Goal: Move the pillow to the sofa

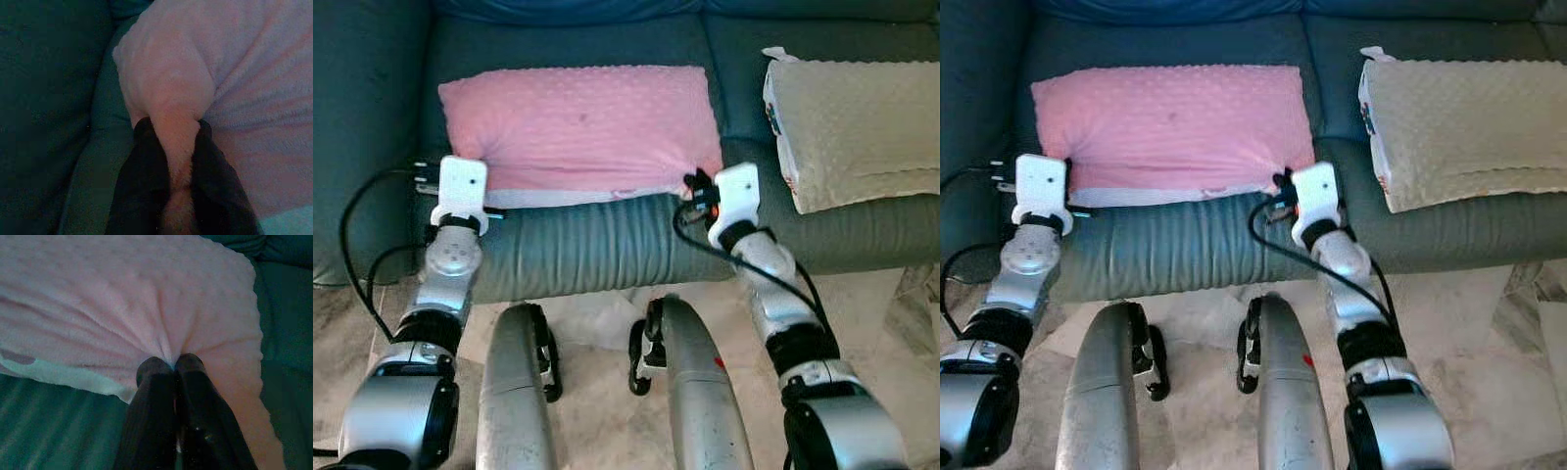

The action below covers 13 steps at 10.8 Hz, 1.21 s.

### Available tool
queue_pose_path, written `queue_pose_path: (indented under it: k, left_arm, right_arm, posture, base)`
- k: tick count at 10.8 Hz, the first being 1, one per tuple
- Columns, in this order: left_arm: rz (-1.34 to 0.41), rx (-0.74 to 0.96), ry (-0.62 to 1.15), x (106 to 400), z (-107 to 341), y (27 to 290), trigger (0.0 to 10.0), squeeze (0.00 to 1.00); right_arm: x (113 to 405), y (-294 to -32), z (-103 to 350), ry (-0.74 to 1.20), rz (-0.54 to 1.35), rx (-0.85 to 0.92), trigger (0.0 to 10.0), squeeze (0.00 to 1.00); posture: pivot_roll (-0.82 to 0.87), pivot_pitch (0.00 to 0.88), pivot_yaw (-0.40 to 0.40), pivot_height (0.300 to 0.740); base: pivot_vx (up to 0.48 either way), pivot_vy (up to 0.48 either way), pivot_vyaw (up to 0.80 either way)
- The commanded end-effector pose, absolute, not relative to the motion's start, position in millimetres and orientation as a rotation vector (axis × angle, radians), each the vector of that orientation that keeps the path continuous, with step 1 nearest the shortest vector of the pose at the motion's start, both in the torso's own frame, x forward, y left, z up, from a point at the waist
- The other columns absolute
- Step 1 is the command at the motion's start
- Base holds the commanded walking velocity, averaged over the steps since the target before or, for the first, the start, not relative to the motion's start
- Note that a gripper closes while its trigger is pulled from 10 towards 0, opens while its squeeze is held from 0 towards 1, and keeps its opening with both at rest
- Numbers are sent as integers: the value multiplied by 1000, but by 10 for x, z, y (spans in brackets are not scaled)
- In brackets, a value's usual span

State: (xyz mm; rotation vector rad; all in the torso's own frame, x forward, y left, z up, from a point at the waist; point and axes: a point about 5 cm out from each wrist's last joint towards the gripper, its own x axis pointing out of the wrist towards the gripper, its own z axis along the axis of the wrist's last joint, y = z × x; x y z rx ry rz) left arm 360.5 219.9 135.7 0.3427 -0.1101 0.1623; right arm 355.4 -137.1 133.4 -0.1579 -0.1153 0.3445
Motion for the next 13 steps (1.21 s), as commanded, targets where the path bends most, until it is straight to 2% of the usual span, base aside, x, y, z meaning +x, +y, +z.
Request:
queue_pose_path:
  k: [1,5,7,9,11,13]
  left_arm:
    - [221,327,-26,3483,1153,2391,10000,1000]
    - [274,361,-62,3363,1114,2473,10000,1000]
    - [278,360,-106,3302,1141,2465,10000,1000]
    - [273,358,-123,3219,1124,2458,10000,1000]
    - [196,326,-55,3200,971,2379,10000,1000]
    - [216,393,-82,3153,995,2402,10000,1000]
  right_arm:
    - [3493,-1556,1224,-85,282,-166,10000,1000]
    - [3444,-1725,1212,-95,210,-184,10000,1000]
    - [3373,-1782,1146,-93,160,-198,10000,1000]
    - [3268,-1705,1074,-102,142,-199,10000,1000]
    - [3166,-1558,962,-96,154,-185,10000,1000]
    - [3010,-1462,879,-98,169,-176,10000,1000]
  posture:
    - [-48,484,-100,632]
    - [-60,405,-105,632]
    - [-58,323,-103,632]
    - [-52,262,-97,632]
    - [-33,190,-88,632]
    - [-16,124,-76,632]
  base:
    - [0,0,0]
    - [0,0,0]
    - [0,0,0]
    - [0,0,0]
    - [0,0,0]
    - [0,0,0]
